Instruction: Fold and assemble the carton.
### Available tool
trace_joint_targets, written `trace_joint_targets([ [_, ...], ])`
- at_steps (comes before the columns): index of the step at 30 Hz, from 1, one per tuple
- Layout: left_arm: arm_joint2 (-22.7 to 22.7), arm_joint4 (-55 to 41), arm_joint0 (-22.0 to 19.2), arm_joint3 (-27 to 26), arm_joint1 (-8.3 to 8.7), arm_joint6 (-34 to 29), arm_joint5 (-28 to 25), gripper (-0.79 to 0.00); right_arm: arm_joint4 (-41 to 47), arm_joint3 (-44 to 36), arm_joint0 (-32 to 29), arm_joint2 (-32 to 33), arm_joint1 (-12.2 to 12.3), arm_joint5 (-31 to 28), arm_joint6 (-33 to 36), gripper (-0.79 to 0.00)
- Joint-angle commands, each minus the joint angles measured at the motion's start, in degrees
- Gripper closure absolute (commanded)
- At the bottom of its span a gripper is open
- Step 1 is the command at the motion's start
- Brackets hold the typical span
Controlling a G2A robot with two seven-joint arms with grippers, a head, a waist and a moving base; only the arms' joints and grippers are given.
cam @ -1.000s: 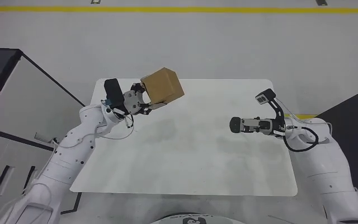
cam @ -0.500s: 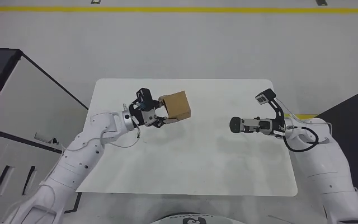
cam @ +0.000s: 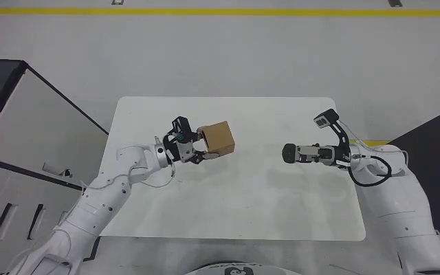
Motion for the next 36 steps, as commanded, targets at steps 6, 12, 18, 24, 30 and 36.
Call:
trace_joint_targets([
  [6, 2.6, -2.4, -0.9, 5.9, -0.76, -7.1, -1.9, 0.0, 0.0, 0.0, 0.0, 0.0, 0.0, 0.0, 0.0, -0.785],
  [12, 5.6, -3.8, -2.6, 10.5, -2.05, -6.9, -3.7, 0.0, 0.0, 0.0, 0.0, 0.0, 0.0, 0.0, 0.0, -0.785],
  [18, 6.8, -3.6, -3.7, 12.0, -2.63, -7.0, -3.9, 0.0, 0.0, 0.0, 0.0, 0.0, 0.0, 0.0, 0.0, -0.785],
  [24, 7.5, -3.5, -3.4, 11.8, -2.8, -6.8, -5.3, 0.0, 0.0, 0.0, 0.0, 0.0, 0.0, 0.0, 0.0, -0.785],
  [30, 11.2, -1.2, -6.3, 16.6, -4.38, -2.9, -10.8, 0.0, 0.0, 0.0, 0.0, 0.0, 0.0, 0.0, 0.0, -0.785],
  [36, 14.1, 3.5, -10.2, 22.3, -6.24, 2.2, -11.3, 0.0, 0.0, 0.0, 0.0, 0.0, 0.0, 0.0, 0.0, -0.785],
])
